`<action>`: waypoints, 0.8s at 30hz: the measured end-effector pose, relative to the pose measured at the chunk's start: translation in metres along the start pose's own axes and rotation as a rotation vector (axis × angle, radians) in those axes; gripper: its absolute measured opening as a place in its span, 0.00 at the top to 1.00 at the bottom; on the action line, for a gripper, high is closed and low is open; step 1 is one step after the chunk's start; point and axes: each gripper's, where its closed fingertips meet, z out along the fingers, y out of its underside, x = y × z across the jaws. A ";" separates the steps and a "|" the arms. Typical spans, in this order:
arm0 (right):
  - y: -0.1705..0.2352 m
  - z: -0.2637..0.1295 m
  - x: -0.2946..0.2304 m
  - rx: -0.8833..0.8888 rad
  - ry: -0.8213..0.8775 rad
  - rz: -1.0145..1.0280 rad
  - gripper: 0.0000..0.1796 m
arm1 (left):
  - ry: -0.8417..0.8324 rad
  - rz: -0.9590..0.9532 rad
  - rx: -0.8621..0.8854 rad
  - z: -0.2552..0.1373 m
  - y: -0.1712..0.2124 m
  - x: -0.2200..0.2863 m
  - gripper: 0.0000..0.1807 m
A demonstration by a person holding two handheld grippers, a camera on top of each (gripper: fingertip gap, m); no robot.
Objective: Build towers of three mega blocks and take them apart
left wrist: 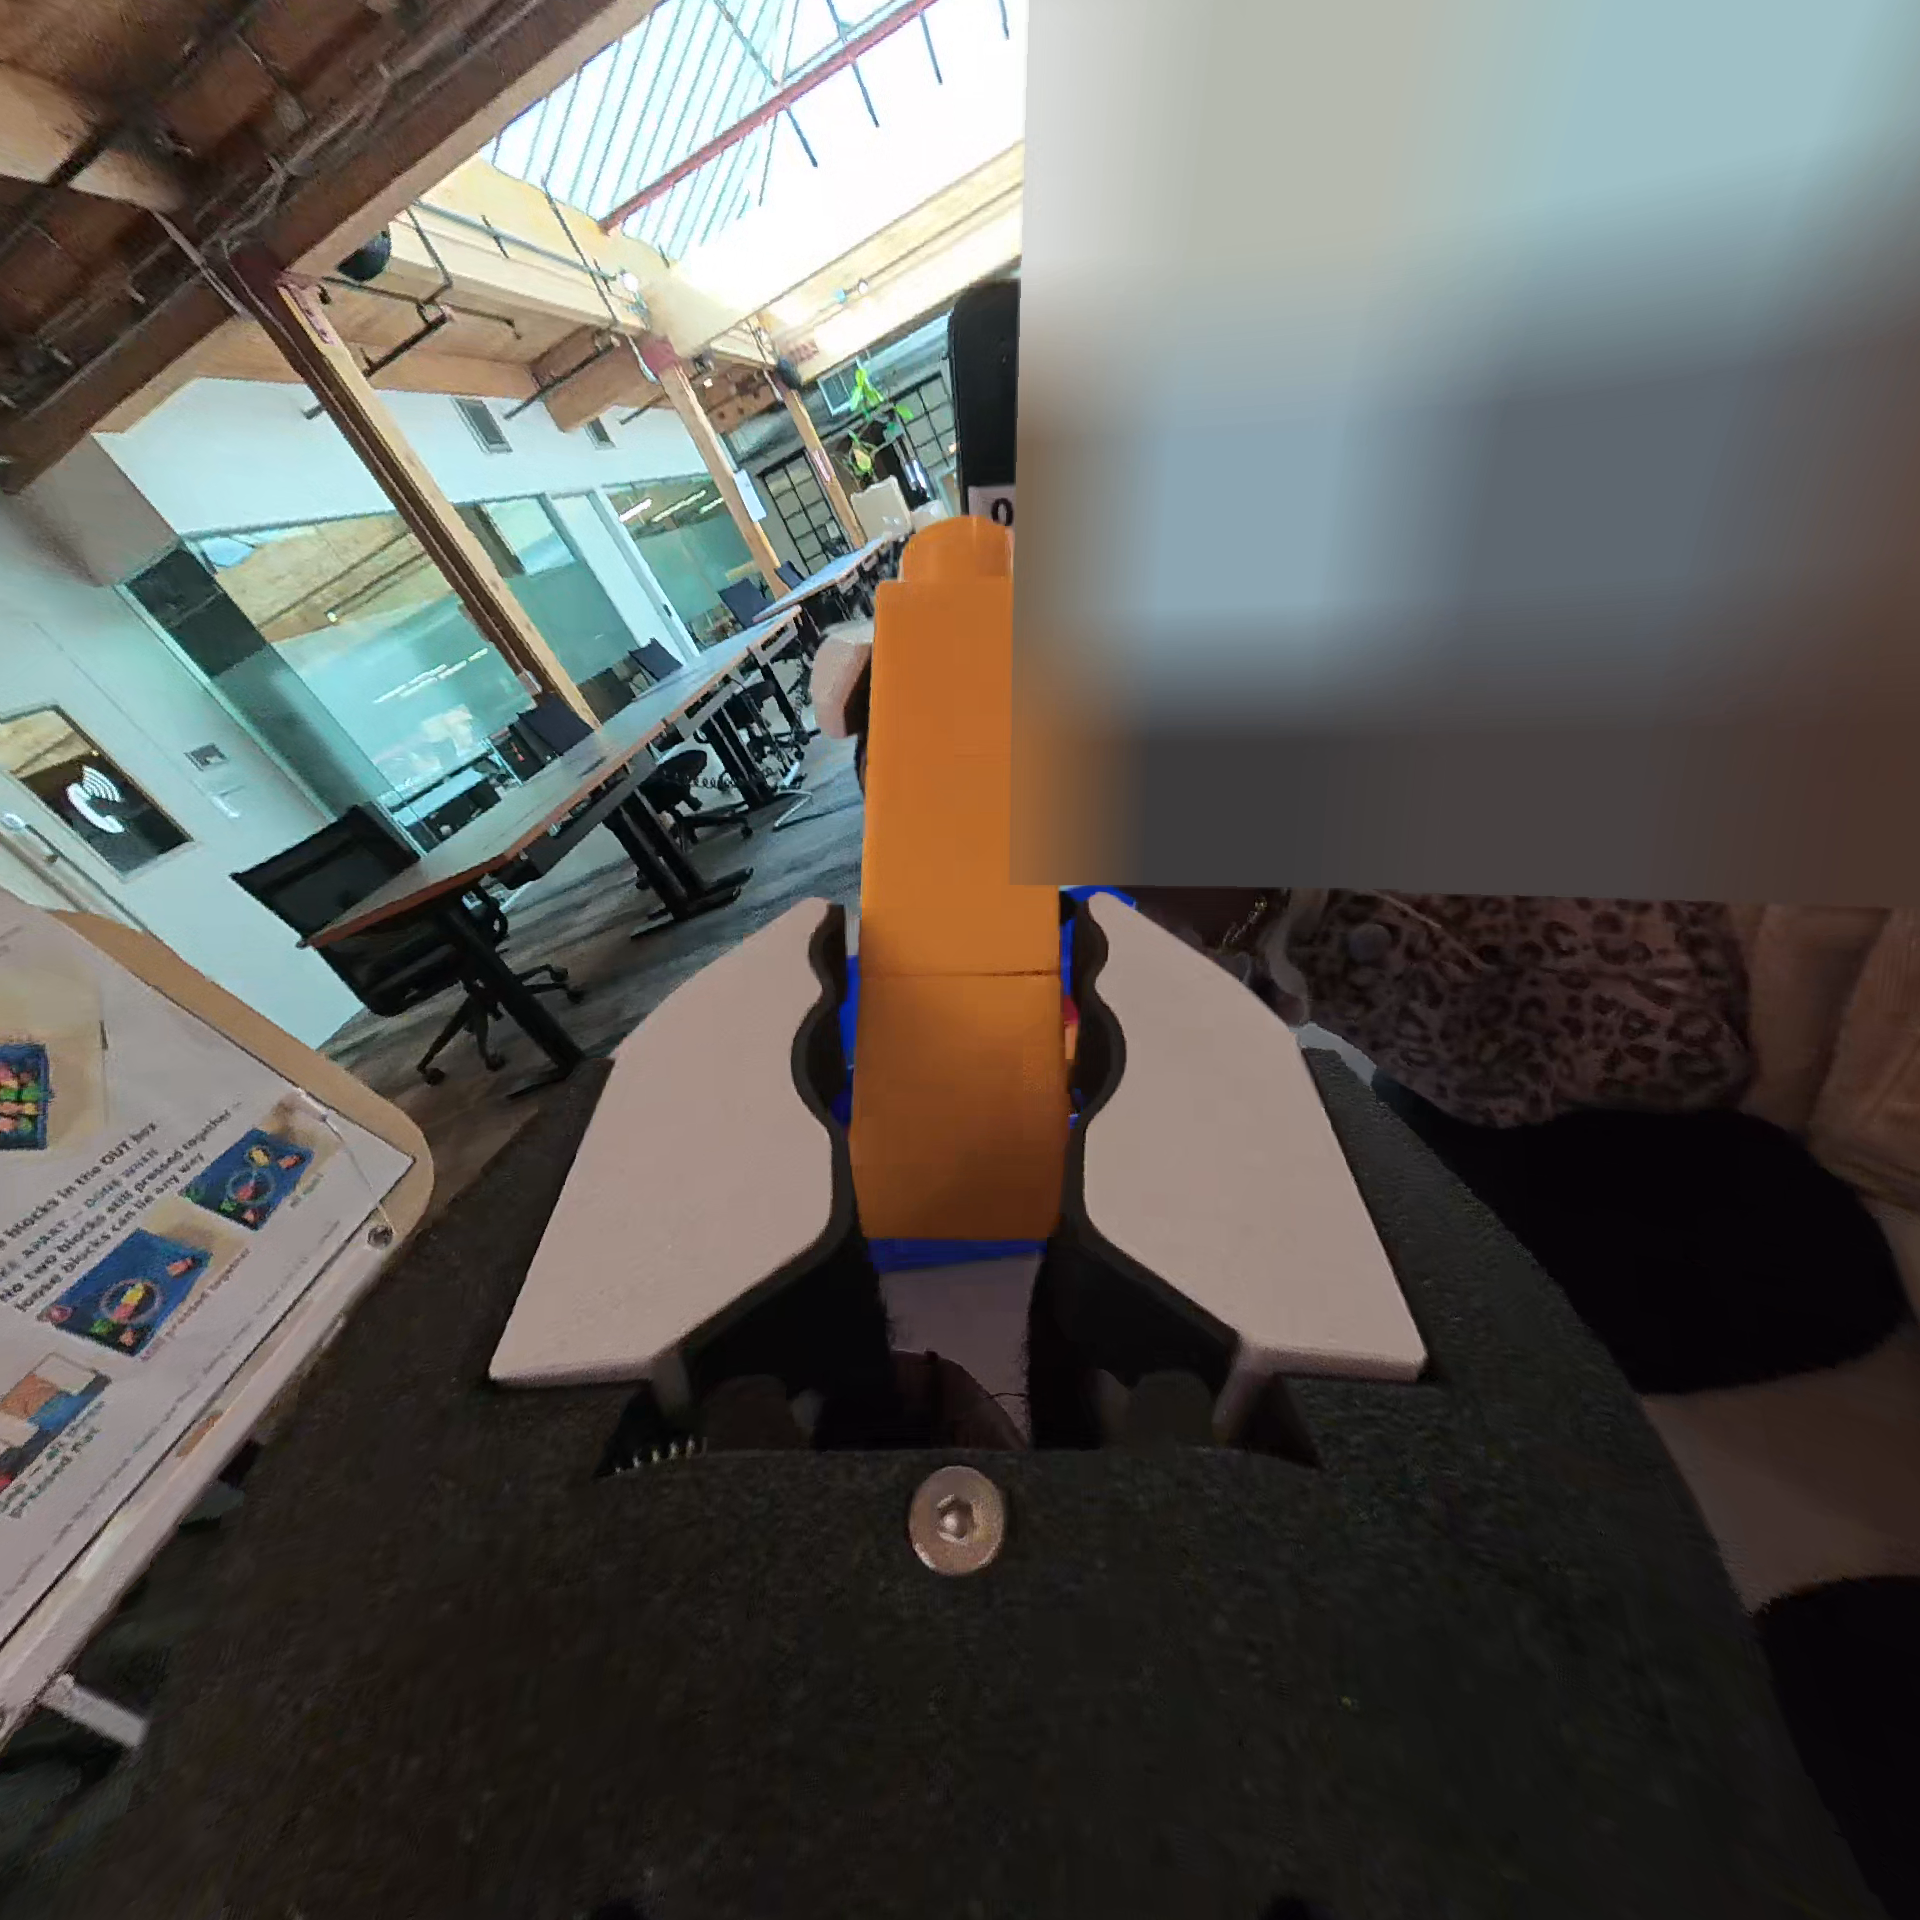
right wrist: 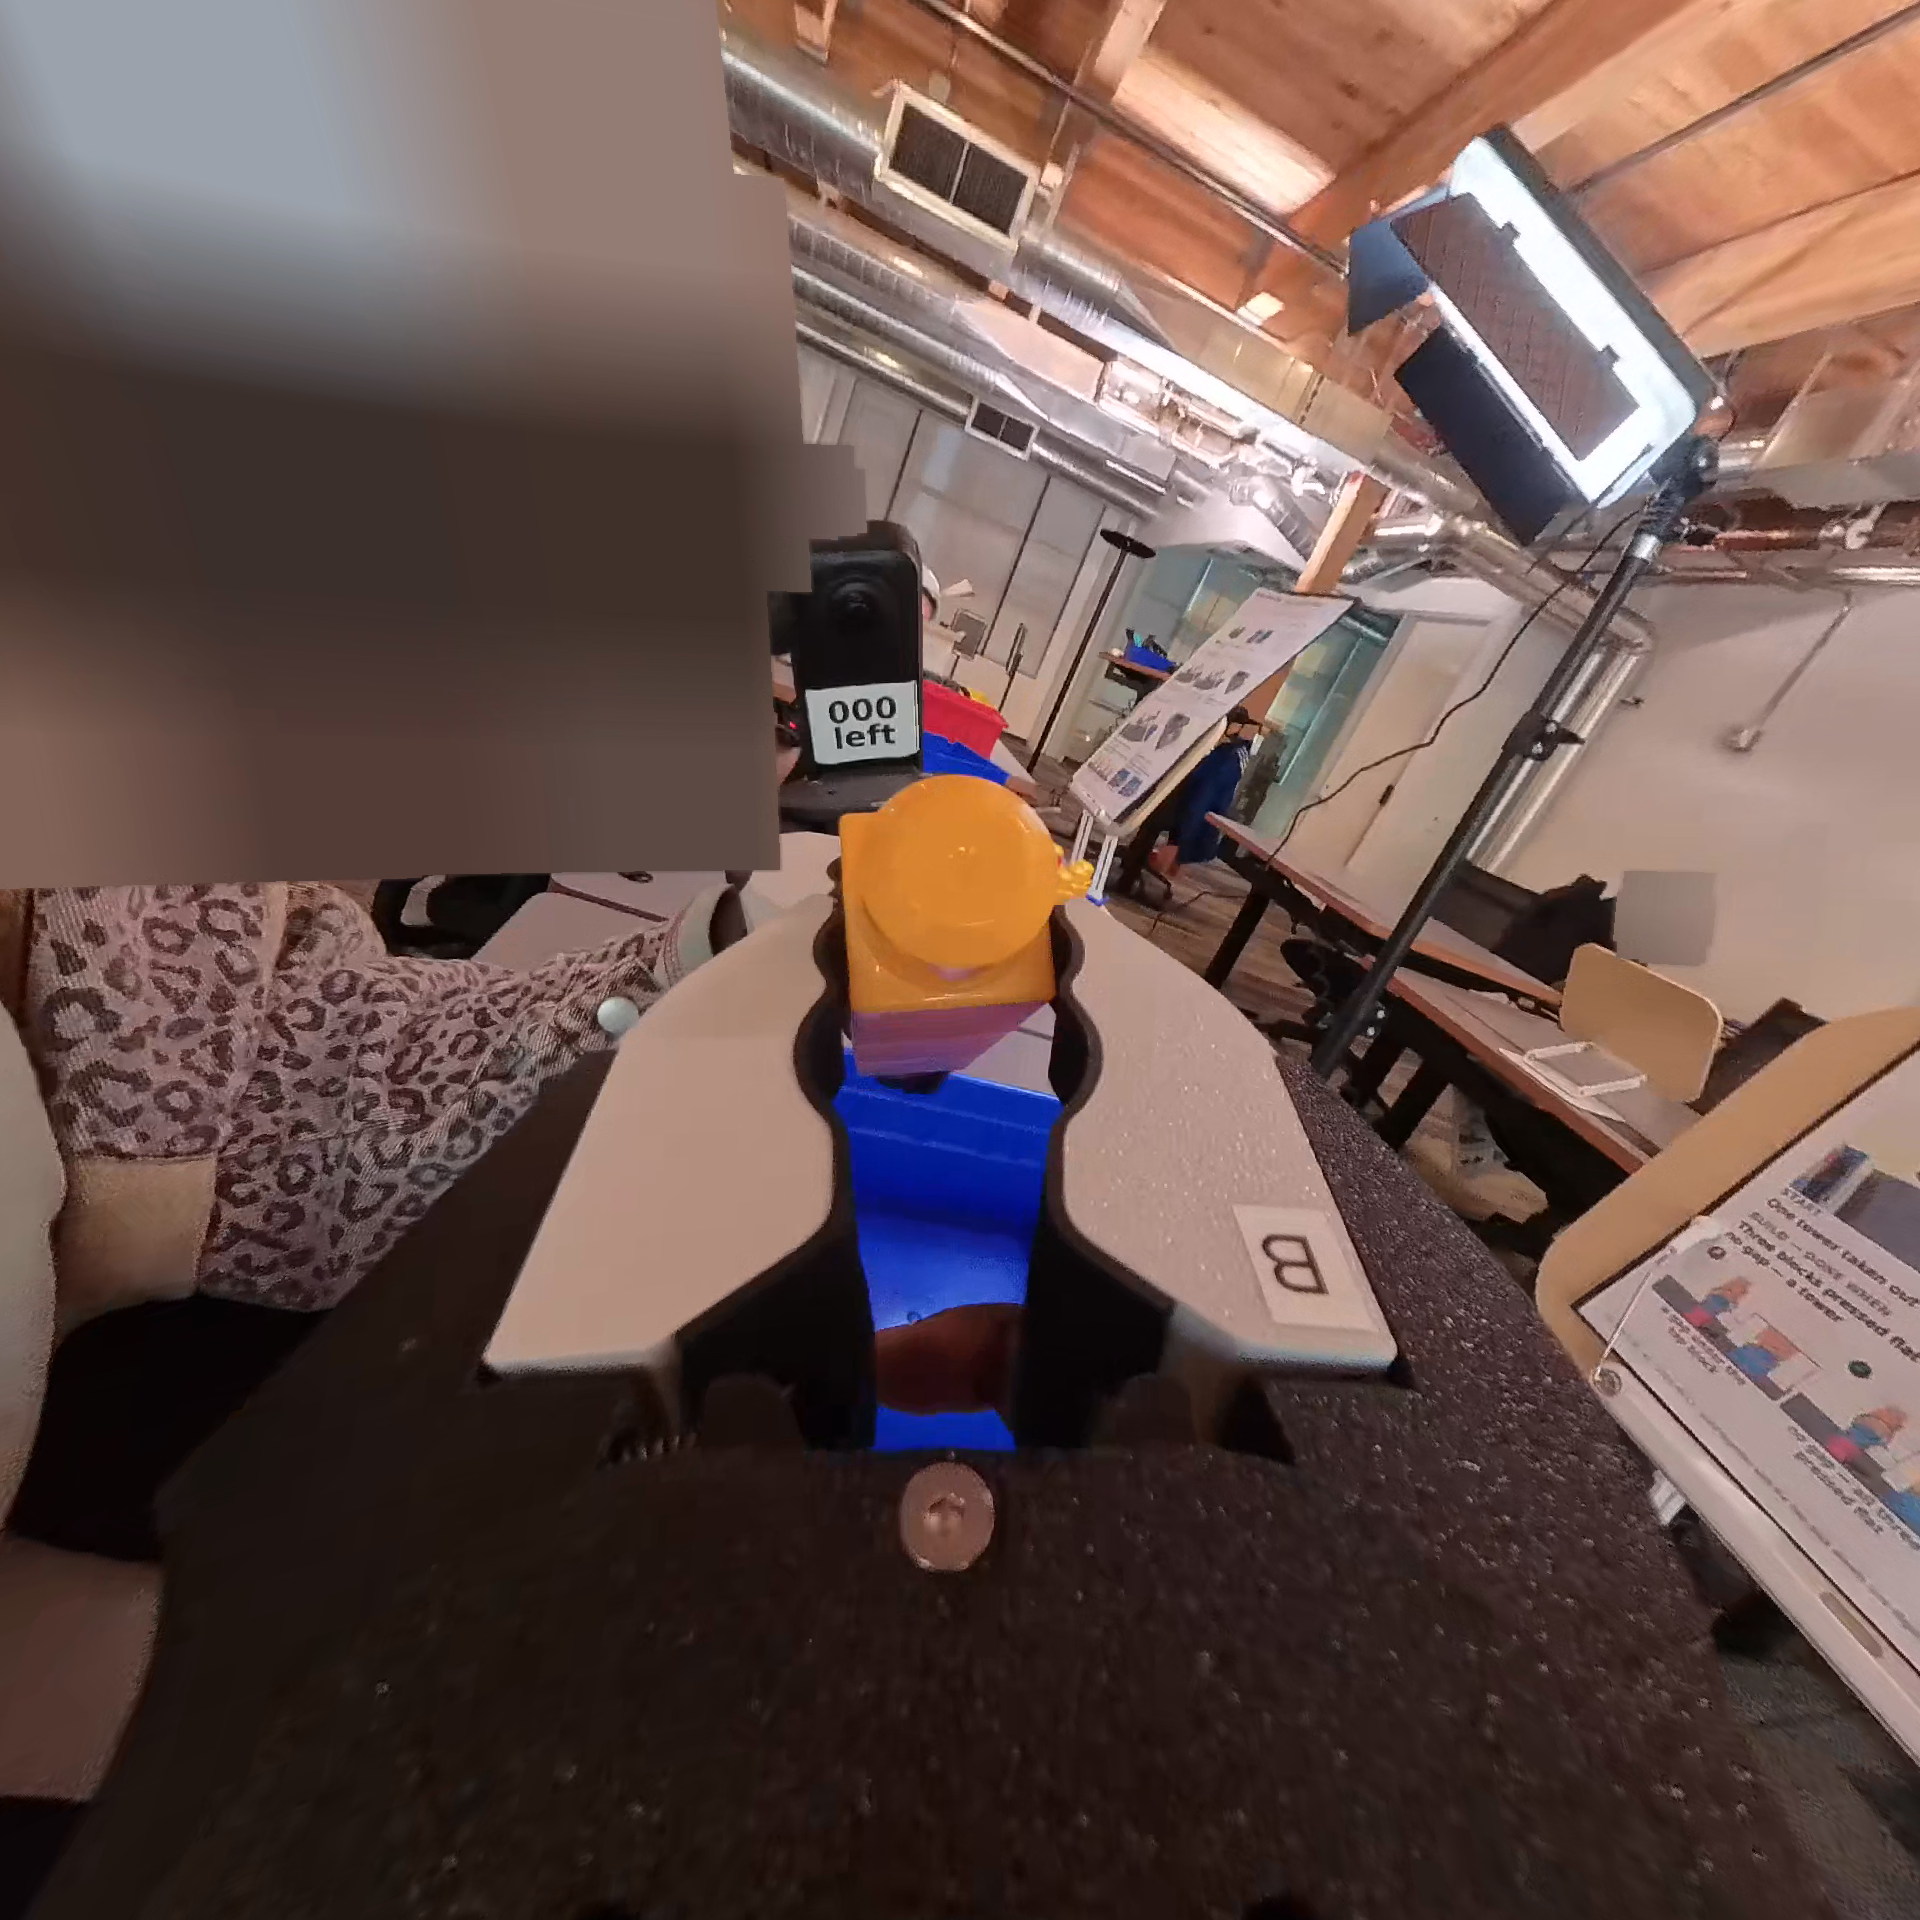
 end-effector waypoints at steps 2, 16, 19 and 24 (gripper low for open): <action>0.000 -0.003 0.002 -0.008 0.005 0.004 0.80 | -0.012 0.029 -0.011 0.009 -0.004 0.002 0.75; -0.041 -0.114 0.023 -0.012 0.308 -0.069 0.80 | -0.298 -0.027 -0.207 -0.039 0.033 -0.047 0.80; 0.018 -0.174 0.050 -0.406 0.595 0.054 0.80 | -0.330 -0.017 -0.119 -0.047 0.016 -0.049 0.80; 0.131 -0.252 0.051 -0.977 0.812 0.504 0.80 | -0.324 0.010 -0.100 -0.039 0.010 -0.047 0.80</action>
